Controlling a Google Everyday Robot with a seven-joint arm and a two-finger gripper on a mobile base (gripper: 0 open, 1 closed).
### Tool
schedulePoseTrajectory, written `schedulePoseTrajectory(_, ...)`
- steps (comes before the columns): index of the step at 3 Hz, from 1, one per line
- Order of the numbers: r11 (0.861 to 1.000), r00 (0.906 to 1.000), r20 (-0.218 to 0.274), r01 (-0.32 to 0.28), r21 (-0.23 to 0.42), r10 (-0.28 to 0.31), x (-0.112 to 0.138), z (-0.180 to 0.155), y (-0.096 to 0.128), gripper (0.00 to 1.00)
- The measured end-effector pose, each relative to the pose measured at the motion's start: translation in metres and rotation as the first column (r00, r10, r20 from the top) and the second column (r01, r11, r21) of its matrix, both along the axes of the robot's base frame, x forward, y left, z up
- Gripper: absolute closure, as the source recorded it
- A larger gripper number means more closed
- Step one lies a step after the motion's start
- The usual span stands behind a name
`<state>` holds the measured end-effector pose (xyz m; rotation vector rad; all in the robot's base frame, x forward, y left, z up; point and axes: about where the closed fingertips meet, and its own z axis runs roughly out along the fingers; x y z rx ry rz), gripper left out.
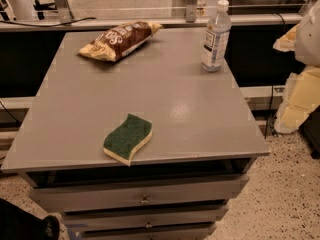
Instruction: Knock blue plastic bottle over
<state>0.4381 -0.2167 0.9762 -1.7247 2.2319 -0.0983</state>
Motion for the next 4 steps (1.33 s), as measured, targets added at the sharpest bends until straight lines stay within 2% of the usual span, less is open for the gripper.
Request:
schedulePoseTrajectory(1, 1.000, 1.0000, 0.000, 0.000, 0.000, 0.000, 0.000, 0.000, 0.000, 0.00)
schedulePoseTrajectory(2, 0.999, 0.9995, 0.031, -0.002, 0.044, 0.000, 0.021, -0.012, 0.000, 0.00)
schedulePoseTrajectory(3, 0.991, 0.9936, 0.112, -0.003, 0.131, -0.012, 0.074, -0.036, -0.004, 0.00)
schedulePoseTrajectory(4, 0.982, 0.9727, 0.231, -0.026, 0.187, -0.019, 0.139, -0.051, -0.003, 0.00)
